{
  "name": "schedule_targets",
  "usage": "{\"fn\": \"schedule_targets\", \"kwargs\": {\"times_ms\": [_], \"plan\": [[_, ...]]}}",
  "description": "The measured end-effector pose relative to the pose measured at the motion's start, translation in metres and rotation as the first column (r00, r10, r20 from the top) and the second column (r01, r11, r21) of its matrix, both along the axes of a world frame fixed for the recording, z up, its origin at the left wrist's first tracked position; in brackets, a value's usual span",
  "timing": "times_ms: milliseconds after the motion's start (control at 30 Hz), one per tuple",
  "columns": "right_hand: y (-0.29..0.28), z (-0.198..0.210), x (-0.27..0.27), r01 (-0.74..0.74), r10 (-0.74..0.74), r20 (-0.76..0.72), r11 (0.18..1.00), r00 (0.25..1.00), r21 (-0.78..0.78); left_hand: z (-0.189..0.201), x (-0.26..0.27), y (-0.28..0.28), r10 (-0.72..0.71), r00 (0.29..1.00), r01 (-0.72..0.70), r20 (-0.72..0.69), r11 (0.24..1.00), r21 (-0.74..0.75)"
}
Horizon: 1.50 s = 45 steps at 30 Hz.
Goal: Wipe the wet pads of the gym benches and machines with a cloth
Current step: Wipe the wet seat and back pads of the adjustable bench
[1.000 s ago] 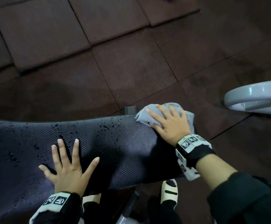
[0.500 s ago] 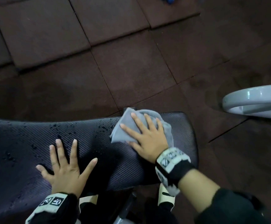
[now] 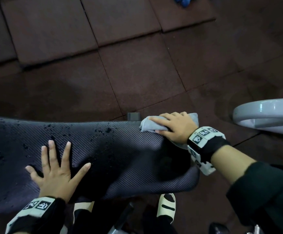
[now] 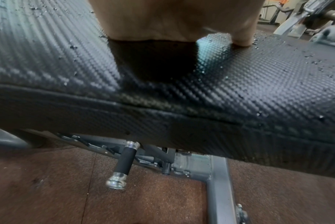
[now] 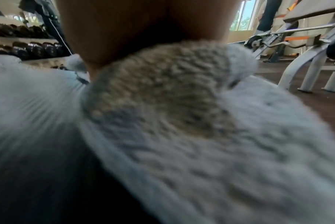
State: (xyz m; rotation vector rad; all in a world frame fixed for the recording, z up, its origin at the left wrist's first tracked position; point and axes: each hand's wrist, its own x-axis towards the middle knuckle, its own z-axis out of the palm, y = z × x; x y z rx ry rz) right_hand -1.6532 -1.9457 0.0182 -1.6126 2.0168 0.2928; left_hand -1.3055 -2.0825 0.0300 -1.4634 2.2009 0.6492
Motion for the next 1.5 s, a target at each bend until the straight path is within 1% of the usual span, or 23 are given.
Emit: {"fn": "schedule_targets", "kwargs": {"times_ms": [67,167,267,300,333,400,500,600,700,833,967,1033,1133,1200,1233,1300,1367,1400,1500], "plan": [[-0.014,-0.002,0.008,0.0,0.0,0.0,1.0,1.0,0.002,0.001,0.0,0.0,-0.001,1.0,0.001,-0.003,1.0,0.003],[-0.029,-0.006,0.007,-0.001,-0.005,0.09,0.998,0.996,0.069,0.001,0.0,0.001,0.008,1.0,-0.008,0.003,1.0,0.002],[-0.013,-0.005,-0.015,0.031,-0.044,0.139,0.995,0.989,0.093,-0.001,0.0,0.0,0.009,1.0,-0.009,0.007,1.0,-0.009],[0.0,-0.006,-0.025,0.089,-0.104,0.153,0.991,0.983,0.101,-0.002,0.0,0.0,0.009,1.0,-0.009,0.011,1.0,-0.012],[0.016,-0.008,-0.035,0.177,-0.195,0.187,0.978,0.963,0.106,-0.003,0.001,0.001,0.013,1.0,-0.013,0.013,1.0,-0.016],[0.041,-0.015,-0.046,0.342,-0.355,0.278,0.935,0.893,0.093,-0.005,0.003,0.002,0.03,1.0,-0.03,0.009,0.999,-0.023],[0.053,-0.023,-0.041,0.441,-0.433,0.331,0.896,0.838,0.056,-0.008,0.003,0.002,0.049,0.999,-0.049,0.004,0.999,-0.024],[0.058,-0.026,-0.033,0.561,-0.534,0.367,0.827,0.762,0.039,-0.008,0.004,0.003,0.044,0.999,-0.044,-0.005,0.999,-0.012],[0.081,-0.026,-0.017,0.675,-0.614,0.405,0.738,0.677,-0.01,-0.008,0.004,0.003,0.045,0.999,-0.046,-0.014,0.999,-0.008],[0.126,-0.026,0.026,0.765,-0.646,0.455,0.63,0.613,-0.136,-0.006,0.002,0.002,0.025,1.0,-0.025,0.009,1.0,-0.01],[0.165,-0.03,0.077,0.844,-0.725,0.444,0.508,0.527,-0.173,-0.005,0.004,0.003,0.013,1.0,-0.013,-0.006,1.0,-0.013],[0.172,-0.033,0.087,0.849,-0.735,0.427,0.484,0.527,-0.215,-0.005,0.003,0.003,0.008,1.0,-0.008,-0.009,1.0,-0.016],[0.17,-0.034,0.081,0.815,-0.748,0.343,0.455,0.569,-0.359,-0.007,0.006,0.001,-0.013,1.0,0.013,-0.013,1.0,-0.015],[0.165,-0.031,0.077,0.799,-0.774,0.29,0.42,0.563,-0.431,-0.01,0.01,-0.001,-0.027,0.999,0.026,-0.041,1.0,-0.014],[0.161,-0.026,0.076,0.792,-0.782,0.27,0.415,0.562,-0.447,-0.011,0.012,-0.001,-0.026,0.997,0.025,-0.067,1.0,-0.018],[0.151,-0.014,0.076,0.772,-0.778,0.237,0.436,0.582,-0.463,-0.012,0.018,-0.002,-0.023,0.993,0.018,-0.12,0.999,-0.043],[0.137,0.001,0.083,0.758,-0.762,0.22,0.476,0.609,-0.447,-0.011,0.029,-0.003,-0.035,0.986,0.021,-0.164,0.996,-0.088],[0.129,0.008,0.09,0.739,-0.735,0.224,0.509,0.64,-0.442,-0.01,0.035,-0.004,-0.048,0.982,0.027,-0.183,0.993,-0.116],[0.099,0.025,0.116,0.642,-0.589,0.275,0.614,0.76,-0.459,-0.008,0.059,-0.01,-0.089,0.975,0.054,-0.204,0.984,-0.172]]}}
